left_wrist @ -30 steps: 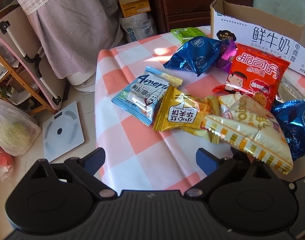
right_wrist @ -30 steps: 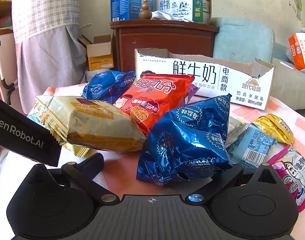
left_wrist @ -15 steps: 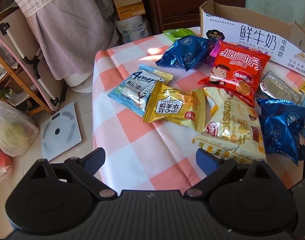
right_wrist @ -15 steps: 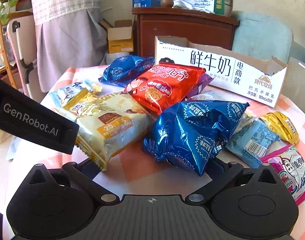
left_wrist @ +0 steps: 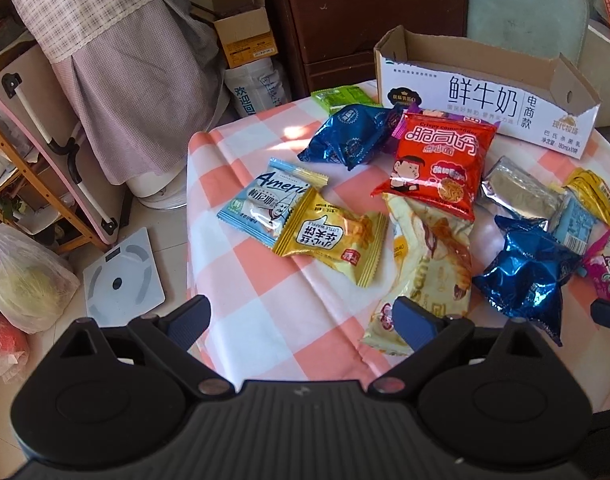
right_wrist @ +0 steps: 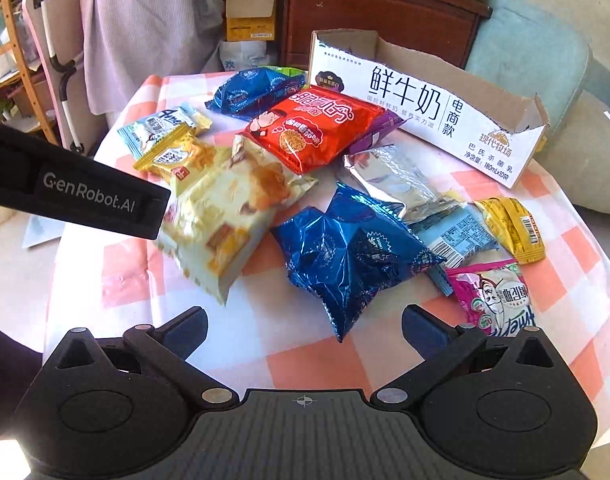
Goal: Organize snacks
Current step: 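Move both tools down over the snack pile toward the bags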
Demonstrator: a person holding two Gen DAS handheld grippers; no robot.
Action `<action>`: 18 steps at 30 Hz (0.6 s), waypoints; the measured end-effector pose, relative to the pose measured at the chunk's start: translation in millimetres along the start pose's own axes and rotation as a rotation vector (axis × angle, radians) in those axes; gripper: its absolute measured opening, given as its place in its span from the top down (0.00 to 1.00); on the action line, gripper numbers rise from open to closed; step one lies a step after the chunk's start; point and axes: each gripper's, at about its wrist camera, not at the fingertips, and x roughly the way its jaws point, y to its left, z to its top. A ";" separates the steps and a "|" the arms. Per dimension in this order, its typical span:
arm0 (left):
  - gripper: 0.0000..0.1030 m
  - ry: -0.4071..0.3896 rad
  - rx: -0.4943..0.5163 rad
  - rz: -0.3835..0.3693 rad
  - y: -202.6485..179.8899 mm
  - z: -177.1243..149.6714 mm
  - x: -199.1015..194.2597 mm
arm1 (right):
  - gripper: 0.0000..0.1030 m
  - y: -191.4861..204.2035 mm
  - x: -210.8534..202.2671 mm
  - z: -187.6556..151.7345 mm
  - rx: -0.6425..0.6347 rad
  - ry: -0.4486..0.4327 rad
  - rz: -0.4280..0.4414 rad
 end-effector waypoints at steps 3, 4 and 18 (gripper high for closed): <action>0.06 -0.013 0.006 -0.021 1.6 6.2 -7.5 | 0.00 -14.3 -14.3 10.2 0.018 -0.007 0.004; 0.06 -0.015 0.012 -0.025 1.9 7.8 -9.5 | 0.00 -19.8 -18.5 15.0 0.026 -0.007 0.001; 0.06 0.019 0.040 -0.051 -9.1 44.9 -2.5 | 0.00 -69.7 -14.7 75.6 0.218 -0.046 -0.107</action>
